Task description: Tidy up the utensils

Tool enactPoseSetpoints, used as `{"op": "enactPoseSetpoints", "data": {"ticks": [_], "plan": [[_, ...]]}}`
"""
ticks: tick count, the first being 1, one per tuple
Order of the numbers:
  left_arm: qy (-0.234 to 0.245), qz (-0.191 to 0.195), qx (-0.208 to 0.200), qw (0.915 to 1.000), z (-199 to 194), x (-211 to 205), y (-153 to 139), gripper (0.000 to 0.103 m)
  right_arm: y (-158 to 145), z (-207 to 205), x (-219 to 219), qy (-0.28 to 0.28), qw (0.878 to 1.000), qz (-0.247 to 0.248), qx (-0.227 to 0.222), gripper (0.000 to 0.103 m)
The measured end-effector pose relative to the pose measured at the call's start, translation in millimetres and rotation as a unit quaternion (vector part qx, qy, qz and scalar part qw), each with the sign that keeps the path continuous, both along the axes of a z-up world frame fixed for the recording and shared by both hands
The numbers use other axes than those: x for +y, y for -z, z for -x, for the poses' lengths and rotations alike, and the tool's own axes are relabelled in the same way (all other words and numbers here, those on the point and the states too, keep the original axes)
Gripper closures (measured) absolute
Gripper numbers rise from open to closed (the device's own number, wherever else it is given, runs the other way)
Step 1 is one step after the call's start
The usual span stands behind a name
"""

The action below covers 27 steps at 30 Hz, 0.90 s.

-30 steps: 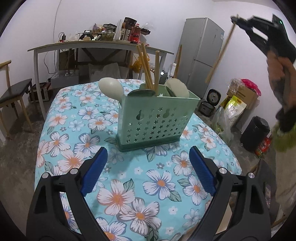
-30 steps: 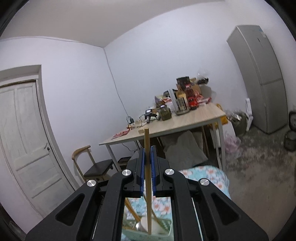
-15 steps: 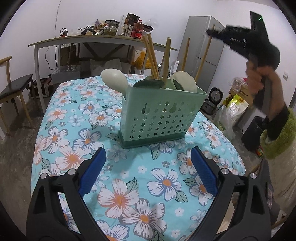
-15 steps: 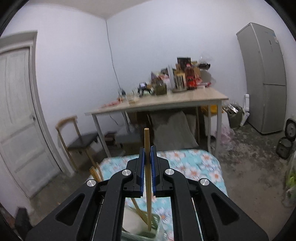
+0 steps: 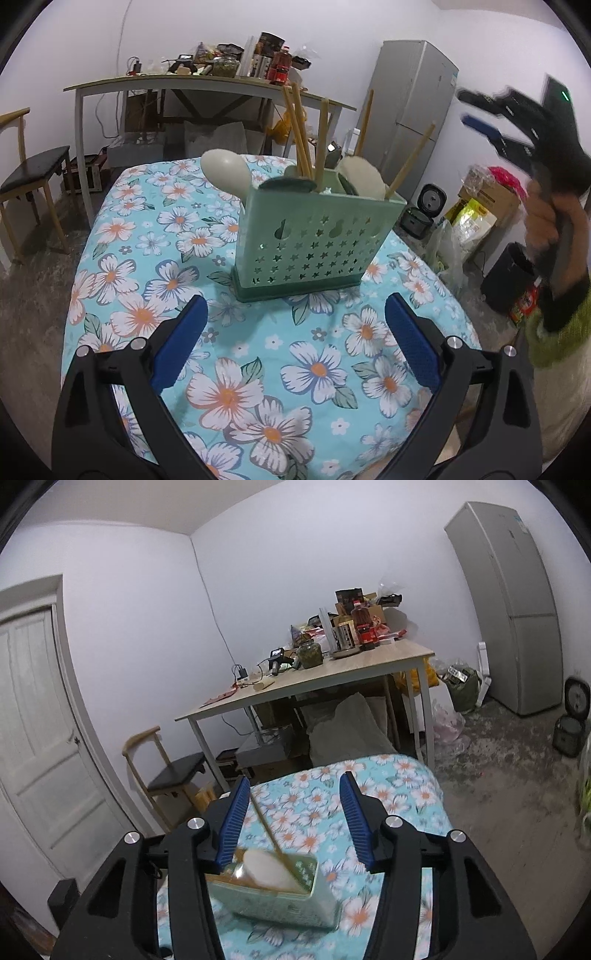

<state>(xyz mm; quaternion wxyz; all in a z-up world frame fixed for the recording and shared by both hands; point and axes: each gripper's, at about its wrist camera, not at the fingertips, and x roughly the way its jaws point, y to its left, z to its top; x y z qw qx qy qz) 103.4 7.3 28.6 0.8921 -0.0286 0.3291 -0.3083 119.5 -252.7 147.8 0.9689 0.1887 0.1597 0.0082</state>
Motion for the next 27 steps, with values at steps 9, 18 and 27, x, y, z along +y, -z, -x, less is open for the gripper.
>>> {"op": "enactPoseSetpoints", "data": {"ticks": [9,18,27], "plan": [[-0.051,-0.025,-0.021,0.9981,5.6,1.7,-17.1,0.008,58.1,53.2,46.0,0.001,0.998,0.02,0.062,0.042],[-0.122,-0.054,-0.022,0.9908,14.7,5.5,-23.6,0.008,97.3,69.2,91.2,0.0,0.99,0.072,0.123,0.032],[-0.196,-0.108,-0.059,0.9727,31.0,6.6,-39.3,0.008,90.1,86.6,92.6,0.015,0.99,0.083,0.116,0.026]]}}
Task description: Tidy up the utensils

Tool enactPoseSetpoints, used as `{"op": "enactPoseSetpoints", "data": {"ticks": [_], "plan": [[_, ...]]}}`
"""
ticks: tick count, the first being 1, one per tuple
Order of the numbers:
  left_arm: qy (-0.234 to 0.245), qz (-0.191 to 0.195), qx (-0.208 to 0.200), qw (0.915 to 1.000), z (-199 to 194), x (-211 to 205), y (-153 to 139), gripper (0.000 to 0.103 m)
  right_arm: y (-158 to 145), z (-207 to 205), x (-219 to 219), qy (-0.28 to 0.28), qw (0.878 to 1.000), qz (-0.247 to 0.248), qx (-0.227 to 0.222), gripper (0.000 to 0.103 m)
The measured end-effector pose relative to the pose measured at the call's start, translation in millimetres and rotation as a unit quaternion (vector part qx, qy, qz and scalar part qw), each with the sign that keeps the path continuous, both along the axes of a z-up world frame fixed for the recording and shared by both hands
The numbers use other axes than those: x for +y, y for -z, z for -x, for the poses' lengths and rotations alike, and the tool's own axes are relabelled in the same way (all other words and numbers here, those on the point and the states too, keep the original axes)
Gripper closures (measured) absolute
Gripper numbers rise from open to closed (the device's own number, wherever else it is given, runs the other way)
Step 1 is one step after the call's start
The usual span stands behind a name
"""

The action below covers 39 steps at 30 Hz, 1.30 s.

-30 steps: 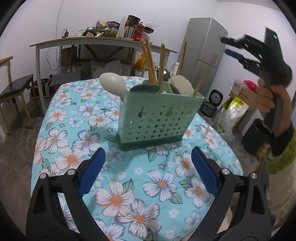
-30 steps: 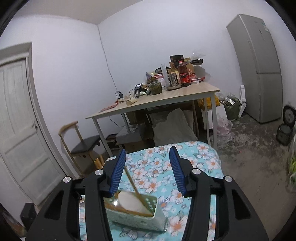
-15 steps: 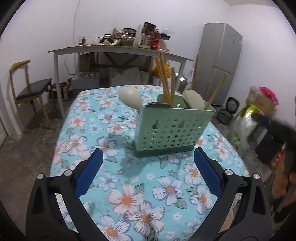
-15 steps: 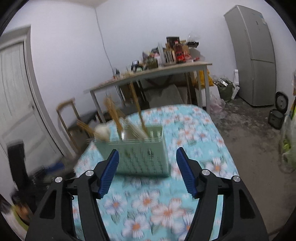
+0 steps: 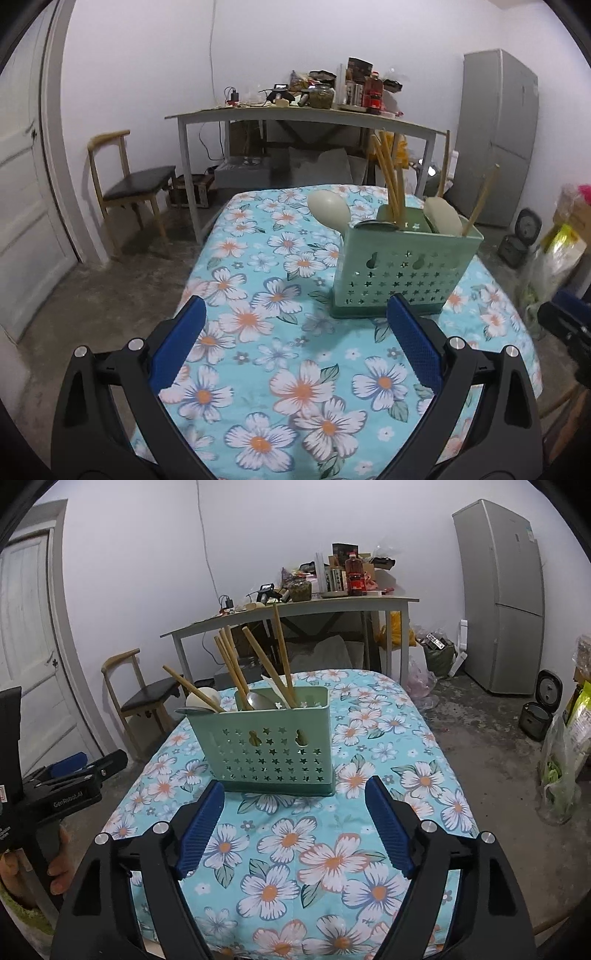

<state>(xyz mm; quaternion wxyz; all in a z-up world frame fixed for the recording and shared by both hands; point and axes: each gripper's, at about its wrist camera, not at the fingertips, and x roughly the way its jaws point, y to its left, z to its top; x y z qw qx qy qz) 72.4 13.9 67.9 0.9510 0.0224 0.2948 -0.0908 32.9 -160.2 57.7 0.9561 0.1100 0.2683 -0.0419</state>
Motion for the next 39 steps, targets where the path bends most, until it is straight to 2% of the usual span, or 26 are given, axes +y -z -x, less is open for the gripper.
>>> {"op": "enactPoseSetpoints", "data": {"ticks": [3,6,11,15,24,30,34,39], "plan": [[0.003,-0.014,-0.001,0.9999,3.1,-1.9,-3.7,0.008,-0.7,1.7,0.4,0.0,1.0,-0.002,-0.001,0.026],[-0.012,-0.01,-0.007,0.9999,8.7,-0.8,-6.3,0.008,0.7,2.8,2.1,-0.001,1.0,-0.003,0.0,0.026],[-0.052,0.034,0.012,0.998,11.0,8.4,-5.5,0.008,3.5,3.3,3.4,-0.003,1.0,-0.007,0.005,0.026],[-0.061,0.045,0.031,0.9967,6.2,9.4,-3.6,0.008,5.5,2.4,3.1,-0.003,1.0,-0.007,0.014,0.026],[-0.059,0.003,0.036,0.9976,3.0,-3.3,2.7,0.008,7.7,-0.5,2.8,-0.002,1.0,-0.001,0.028,0.025],[-0.06,-0.009,0.036,0.9975,1.4,-0.5,2.7,0.008,12.3,-3.4,3.9,-0.003,0.999,-0.002,0.036,0.025],[-0.056,-0.035,0.033,0.9973,3.4,1.7,5.6,0.008,12.4,-3.2,3.8,-0.001,0.999,0.0,0.037,0.025],[-0.063,-0.066,0.048,0.9947,2.8,11.5,16.9,0.008,16.3,-1.7,-0.9,0.007,0.999,0.0,0.043,0.025]]}}
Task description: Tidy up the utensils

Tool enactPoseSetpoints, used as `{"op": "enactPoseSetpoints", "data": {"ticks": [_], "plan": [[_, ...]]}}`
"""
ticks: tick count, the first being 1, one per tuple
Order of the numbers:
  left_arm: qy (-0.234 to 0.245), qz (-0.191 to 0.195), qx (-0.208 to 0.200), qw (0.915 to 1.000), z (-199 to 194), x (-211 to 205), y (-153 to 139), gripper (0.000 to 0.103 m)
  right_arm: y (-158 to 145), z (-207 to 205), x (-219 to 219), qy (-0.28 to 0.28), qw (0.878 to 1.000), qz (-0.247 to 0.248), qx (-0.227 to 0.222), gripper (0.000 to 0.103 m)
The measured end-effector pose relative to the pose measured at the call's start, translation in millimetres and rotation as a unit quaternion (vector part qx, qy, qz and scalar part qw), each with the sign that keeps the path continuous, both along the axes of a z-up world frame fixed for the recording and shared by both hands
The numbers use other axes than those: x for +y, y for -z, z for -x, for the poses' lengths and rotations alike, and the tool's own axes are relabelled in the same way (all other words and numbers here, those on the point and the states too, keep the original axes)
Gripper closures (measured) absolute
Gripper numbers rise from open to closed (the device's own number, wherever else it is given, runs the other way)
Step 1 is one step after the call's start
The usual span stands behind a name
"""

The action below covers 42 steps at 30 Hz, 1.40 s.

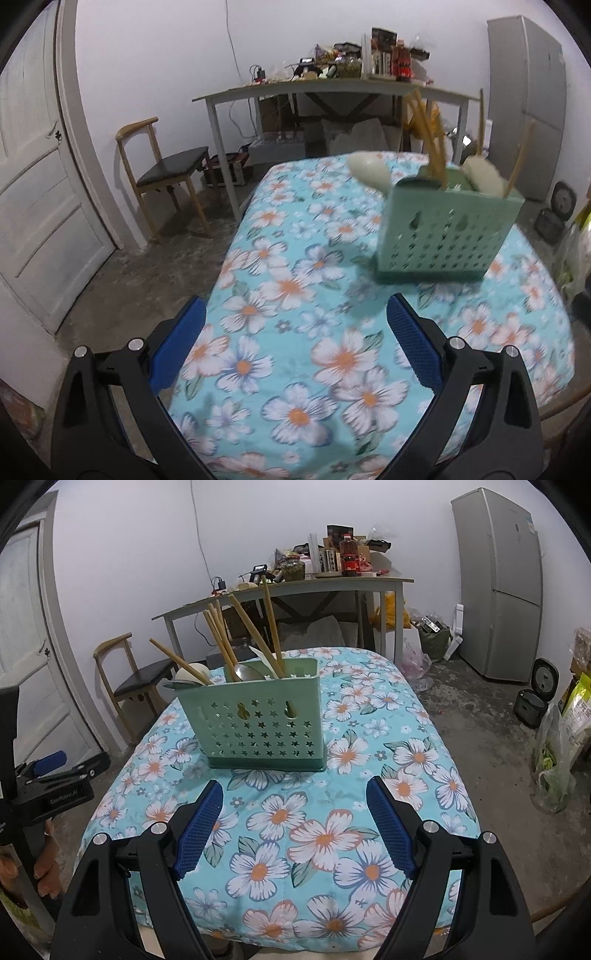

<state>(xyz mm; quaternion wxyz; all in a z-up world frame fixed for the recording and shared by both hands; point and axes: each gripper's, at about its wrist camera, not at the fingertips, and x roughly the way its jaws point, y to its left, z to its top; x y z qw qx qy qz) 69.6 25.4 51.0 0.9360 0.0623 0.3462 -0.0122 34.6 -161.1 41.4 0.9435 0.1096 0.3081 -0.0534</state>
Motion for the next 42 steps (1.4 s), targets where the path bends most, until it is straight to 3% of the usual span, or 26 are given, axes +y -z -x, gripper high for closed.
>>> {"op": "enactPoseSetpoints", "data": {"ticks": [7,17,22,32,36,42], "plan": [[-0.022,0.002,0.007,0.9997,-1.4,14.8,2.0,0.008,-0.1,4.8,-6.4,0.013,1.0,0.01,-0.001,0.02],[-0.013,0.006,0.009,0.9999,-1.6,11.1,1.5,0.008,-3.8,28.2,-42.9,0.072,0.997,0.026,-0.004,0.02],[-0.02,0.002,0.012,0.9997,0.0,11.8,3.1,0.008,-1.3,31.4,-47.2,0.075,0.997,0.019,-0.004,0.02],[-0.075,-0.024,0.024,0.9966,29.5,40.0,18.2,0.008,17.0,41.6,-14.2,0.052,0.999,0.001,-0.014,0.02],[-0.1,-0.016,0.038,0.9941,44.0,58.5,24.1,0.008,30.8,47.1,2.6,0.043,0.999,-0.029,-0.013,0.02],[-0.112,-0.04,0.03,0.9924,56.7,69.0,23.5,0.008,40.4,53.5,23.6,0.03,0.999,-0.018,-0.004,0.02]]}}
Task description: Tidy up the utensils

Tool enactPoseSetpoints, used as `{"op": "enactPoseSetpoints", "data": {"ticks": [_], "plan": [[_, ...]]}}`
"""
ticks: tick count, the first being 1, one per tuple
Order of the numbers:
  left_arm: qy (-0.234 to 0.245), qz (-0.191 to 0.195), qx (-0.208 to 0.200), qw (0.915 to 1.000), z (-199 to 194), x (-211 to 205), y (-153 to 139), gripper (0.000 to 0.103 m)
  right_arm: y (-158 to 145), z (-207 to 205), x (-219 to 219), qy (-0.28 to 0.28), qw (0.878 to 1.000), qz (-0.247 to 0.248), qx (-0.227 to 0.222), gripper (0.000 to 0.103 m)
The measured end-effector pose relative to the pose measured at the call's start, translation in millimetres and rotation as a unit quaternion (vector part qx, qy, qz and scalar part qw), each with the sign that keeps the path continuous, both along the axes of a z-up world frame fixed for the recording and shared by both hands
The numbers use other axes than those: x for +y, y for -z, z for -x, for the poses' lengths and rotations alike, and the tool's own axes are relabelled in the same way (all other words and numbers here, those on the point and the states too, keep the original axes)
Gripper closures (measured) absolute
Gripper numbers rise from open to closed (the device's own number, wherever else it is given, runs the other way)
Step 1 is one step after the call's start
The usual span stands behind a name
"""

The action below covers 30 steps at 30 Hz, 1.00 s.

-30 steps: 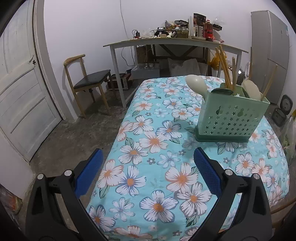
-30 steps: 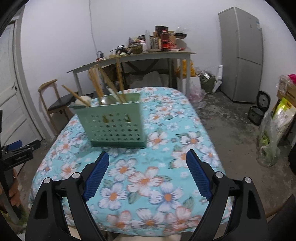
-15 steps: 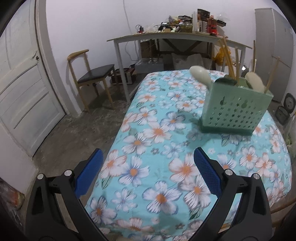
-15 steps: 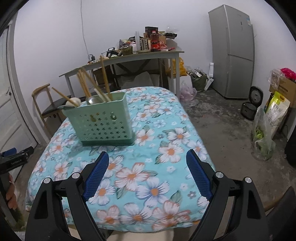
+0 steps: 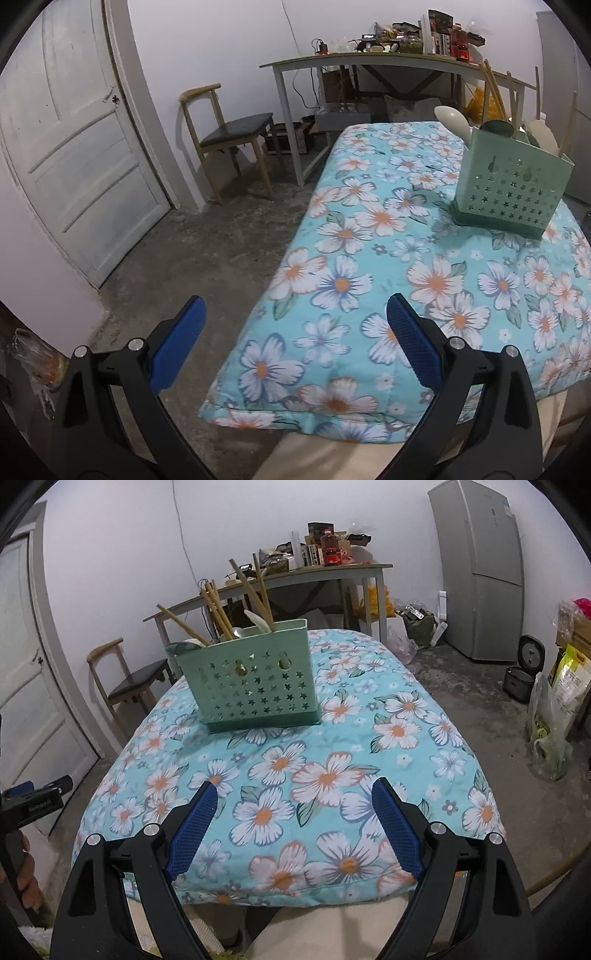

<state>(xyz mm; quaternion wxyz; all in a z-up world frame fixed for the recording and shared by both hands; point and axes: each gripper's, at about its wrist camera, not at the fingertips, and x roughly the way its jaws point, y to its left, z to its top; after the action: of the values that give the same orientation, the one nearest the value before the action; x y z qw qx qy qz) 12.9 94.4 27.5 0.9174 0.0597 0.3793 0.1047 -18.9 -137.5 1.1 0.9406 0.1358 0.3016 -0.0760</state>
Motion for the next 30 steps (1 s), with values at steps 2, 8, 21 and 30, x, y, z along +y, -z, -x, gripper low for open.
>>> {"op": "enactPoseSetpoints", "data": {"ticks": [2,8,21,30], "plan": [[-0.006,0.004,-0.007,1.0,2.6,4.4,-3.0,0.008,-2.0,1.6,1.5,0.002,1.0,0.007,-0.001,0.02],[-0.004,0.011,-0.007,0.9999,4.6,4.1,-5.6,0.008,-6.8,5.7,0.5,0.008,1.0,0.015,-0.007,0.02],[0.009,0.027,-0.003,0.9996,1.9,-0.2,-3.3,0.008,-6.4,6.1,0.0,0.009,1.0,0.016,-0.007,0.02],[0.032,0.046,-0.012,0.9984,5.4,-5.5,-6.7,0.008,-7.8,6.8,-0.8,0.007,1.0,0.02,-0.01,0.02]]}}
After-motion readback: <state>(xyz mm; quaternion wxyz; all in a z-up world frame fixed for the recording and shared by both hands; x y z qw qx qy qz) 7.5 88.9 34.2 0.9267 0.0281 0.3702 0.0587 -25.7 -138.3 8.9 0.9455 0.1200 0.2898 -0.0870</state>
